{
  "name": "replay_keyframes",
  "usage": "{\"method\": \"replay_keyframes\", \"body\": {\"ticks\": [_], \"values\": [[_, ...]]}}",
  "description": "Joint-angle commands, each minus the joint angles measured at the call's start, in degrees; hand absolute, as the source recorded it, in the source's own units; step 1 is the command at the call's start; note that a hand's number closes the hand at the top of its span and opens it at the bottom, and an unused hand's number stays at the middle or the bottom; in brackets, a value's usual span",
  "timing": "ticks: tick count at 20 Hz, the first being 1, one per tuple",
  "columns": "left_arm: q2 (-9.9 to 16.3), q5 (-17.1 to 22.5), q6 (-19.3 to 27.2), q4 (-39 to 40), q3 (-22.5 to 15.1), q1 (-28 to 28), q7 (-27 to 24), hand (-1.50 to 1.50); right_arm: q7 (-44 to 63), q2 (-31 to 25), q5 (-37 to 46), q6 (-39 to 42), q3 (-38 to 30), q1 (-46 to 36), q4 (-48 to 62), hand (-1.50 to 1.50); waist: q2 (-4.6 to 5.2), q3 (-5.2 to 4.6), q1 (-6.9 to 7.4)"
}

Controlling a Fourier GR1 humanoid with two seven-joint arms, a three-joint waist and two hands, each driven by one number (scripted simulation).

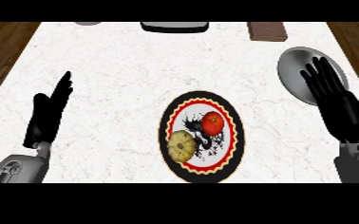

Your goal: Pick the tomato from the plate and place it in the pan

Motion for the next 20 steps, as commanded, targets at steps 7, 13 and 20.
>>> {"method": "replay_keyframes", "body": {"ticks": [7, 13, 20], "values": [[-12.08, 5.01, -5.05, -8.00, -7.05, -3.66, -10.12, 0.00, -2.18, -4.02, 7.43, 20.13, 11.42, -16.41, 0.47, 1.50, 1.11, 0.70, 4.57], [-12.69, 4.96, -5.61, -9.87, -7.37, 0.11, -13.91, 0.00, -14.64, -3.84, 1.88, 44.03, 9.06, -19.32, 21.70, -1.50, 1.28, 1.27, 2.81], [-13.13, 4.01, -5.39, -11.64, -8.30, 2.55, -14.84, 0.00, -27.44, -5.98, 18.35, 42.37, 12.17, -27.18, 27.59, -1.50, 1.12, 1.27, 3.00]]}}
